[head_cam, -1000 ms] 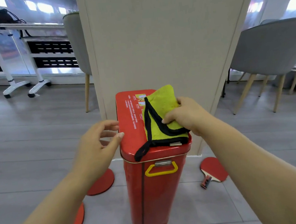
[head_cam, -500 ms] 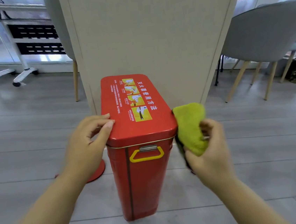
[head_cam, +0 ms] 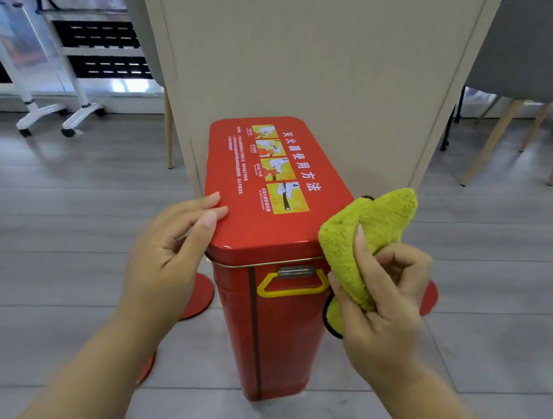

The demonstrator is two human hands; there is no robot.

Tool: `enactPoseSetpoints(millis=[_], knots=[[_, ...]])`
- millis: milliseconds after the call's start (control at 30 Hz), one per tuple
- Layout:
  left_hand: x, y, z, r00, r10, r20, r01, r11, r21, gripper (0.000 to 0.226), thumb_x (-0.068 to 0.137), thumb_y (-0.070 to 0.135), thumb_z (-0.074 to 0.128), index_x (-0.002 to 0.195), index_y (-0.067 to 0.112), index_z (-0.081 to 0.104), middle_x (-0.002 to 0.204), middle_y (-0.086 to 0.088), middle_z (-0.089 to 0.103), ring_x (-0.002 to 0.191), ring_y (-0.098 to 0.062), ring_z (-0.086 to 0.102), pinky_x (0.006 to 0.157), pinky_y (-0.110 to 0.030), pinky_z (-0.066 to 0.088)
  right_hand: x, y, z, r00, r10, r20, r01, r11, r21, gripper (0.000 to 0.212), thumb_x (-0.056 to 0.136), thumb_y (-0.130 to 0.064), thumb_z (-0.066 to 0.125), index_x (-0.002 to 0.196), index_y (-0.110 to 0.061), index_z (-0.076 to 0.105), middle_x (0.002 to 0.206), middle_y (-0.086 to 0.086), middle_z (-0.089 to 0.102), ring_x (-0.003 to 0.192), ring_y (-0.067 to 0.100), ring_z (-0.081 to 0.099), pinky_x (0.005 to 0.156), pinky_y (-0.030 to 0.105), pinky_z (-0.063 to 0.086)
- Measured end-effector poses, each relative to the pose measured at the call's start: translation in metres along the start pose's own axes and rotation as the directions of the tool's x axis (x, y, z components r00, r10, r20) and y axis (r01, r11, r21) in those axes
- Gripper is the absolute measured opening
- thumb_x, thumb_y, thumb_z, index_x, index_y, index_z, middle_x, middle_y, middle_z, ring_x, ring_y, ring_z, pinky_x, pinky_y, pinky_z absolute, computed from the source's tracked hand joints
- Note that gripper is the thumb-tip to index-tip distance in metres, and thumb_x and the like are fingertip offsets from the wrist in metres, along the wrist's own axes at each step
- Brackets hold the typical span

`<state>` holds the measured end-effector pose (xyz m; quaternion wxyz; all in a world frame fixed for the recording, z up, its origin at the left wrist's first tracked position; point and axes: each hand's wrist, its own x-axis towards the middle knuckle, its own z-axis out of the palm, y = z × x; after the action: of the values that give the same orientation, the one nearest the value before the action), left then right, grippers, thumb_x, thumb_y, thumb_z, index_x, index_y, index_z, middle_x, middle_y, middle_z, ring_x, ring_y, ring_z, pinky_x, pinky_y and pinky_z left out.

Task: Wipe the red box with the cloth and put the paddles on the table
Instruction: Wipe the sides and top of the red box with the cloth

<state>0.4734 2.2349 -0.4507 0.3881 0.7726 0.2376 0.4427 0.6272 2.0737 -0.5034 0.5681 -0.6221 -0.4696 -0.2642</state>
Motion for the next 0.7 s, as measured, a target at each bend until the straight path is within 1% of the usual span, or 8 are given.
enactPoseSetpoints(millis=[100,200,267,333,433,500,600,700], knots=[[0.001,-0.003,-0.004,0.999,0.015,0.045,-0.015,1.0,-0.015,0.027,0.087,0.045,0.044,0.102,0.046,0.066,0.118,0.029,0.061,0.116,0.006,0.052,0.097,-0.009,0.039,-0.01,-0.005,0.014,0.985,-0.172,0.029,0.174,0.98,-0.095,0.039,0.088,-0.011,0.06,0.126,-0.013,0.053,0.098,0.001,0.031,0.087,0.024,0.04,0.078,0.035,0.042],[0.004,-0.007,-0.008,0.996,0.036,0.084,-0.034,0.999,-0.031,0.028,0.086,0.045,0.045,0.104,0.043,0.066,0.121,0.026,0.061,0.118,0.005,0.052,0.098,-0.01,0.038,-0.018,-0.015,0.035,0.952,-0.299,0.068,0.306,0.922,-0.235,0.029,0.095,-0.015,0.052,0.12,-0.027,0.057,0.095,-0.001,0.035,0.086,0.021,0.036,0.066,0.044,0.044],[0.006,-0.011,-0.012,0.992,0.045,0.121,-0.04,0.998,-0.041,0.029,0.085,0.046,0.046,0.106,0.043,0.065,0.122,0.026,0.06,0.12,0.004,0.051,0.1,-0.012,0.038,-0.019,-0.02,0.045,0.947,-0.316,0.061,0.321,0.909,-0.268,0.025,0.099,-0.02,0.046,0.118,-0.031,0.058,0.094,-0.002,0.035,0.086,0.02,0.034,0.062,0.044,0.044],[0.007,-0.015,-0.016,0.987,0.063,0.151,-0.056,0.997,-0.044,0.029,0.085,0.046,0.046,0.108,0.043,0.064,0.124,0.026,0.059,0.121,0.004,0.05,0.1,-0.012,0.038,-0.019,-0.021,0.049,0.936,-0.346,0.064,0.35,0.893,-0.282,0.024,0.1,-0.023,0.045,0.119,-0.032,0.057,0.094,-0.003,0.035,0.086,0.02,0.034,0.064,0.042,0.041],[0.008,-0.017,-0.017,0.98,0.093,0.174,-0.089,0.996,-0.03,0.029,0.086,0.045,0.046,0.107,0.041,0.067,0.124,0.028,0.057,0.12,0.006,0.049,0.097,-0.008,0.037,-0.017,-0.023,0.051,0.908,-0.402,0.118,0.418,0.852,-0.315,0.027,0.1,-0.024,0.044,0.121,-0.033,0.056,0.095,-0.005,0.035,0.086,0.02,0.036,0.071,0.037,0.031],[0.009,-0.017,-0.017,0.978,0.101,0.181,-0.093,0.994,-0.052,0.028,0.086,0.044,0.047,0.106,0.042,0.066,0.124,0.029,0.057,0.121,0.007,0.049,0.097,-0.007,0.036,-0.015,-0.029,0.054,0.885,-0.434,0.171,0.466,0.828,-0.313,0.031,0.1,-0.023,0.041,0.12,-0.035,0.06,0.097,-0.007,0.037,0.086,0.019,0.036,0.071,0.035,0.026],[0.01,-0.02,-0.019,0.973,0.105,0.206,-0.09,0.992,-0.084,0.026,0.087,0.043,0.049,0.108,0.044,0.064,0.126,0.029,0.056,0.123,0.006,0.047,0.099,-0.009,0.037,-0.015,-0.038,0.062,0.828,-0.491,0.27,0.559,0.758,-0.335,0.037,0.101,-0.026,0.034,0.114,-0.036,0.068,0.104,-0.012,0.043,0.087,0.018,0.039,0.069,0.035,0.026],[0.007,-0.021,-0.02,0.971,0.094,0.218,-0.063,0.988,-0.143,0.026,0.088,0.032,0.052,0.109,0.038,0.066,0.128,0.027,0.055,0.124,0.005,0.047,0.097,-0.009,0.039,-0.017,-0.039,0.065,0.822,-0.497,0.277,0.569,0.738,-0.363,0.031,0.101,-0.027,0.039,0.114,-0.035,0.066,0.103,-0.013,0.045,0.087,0.017,0.041,0.069,0.036,0.028]])
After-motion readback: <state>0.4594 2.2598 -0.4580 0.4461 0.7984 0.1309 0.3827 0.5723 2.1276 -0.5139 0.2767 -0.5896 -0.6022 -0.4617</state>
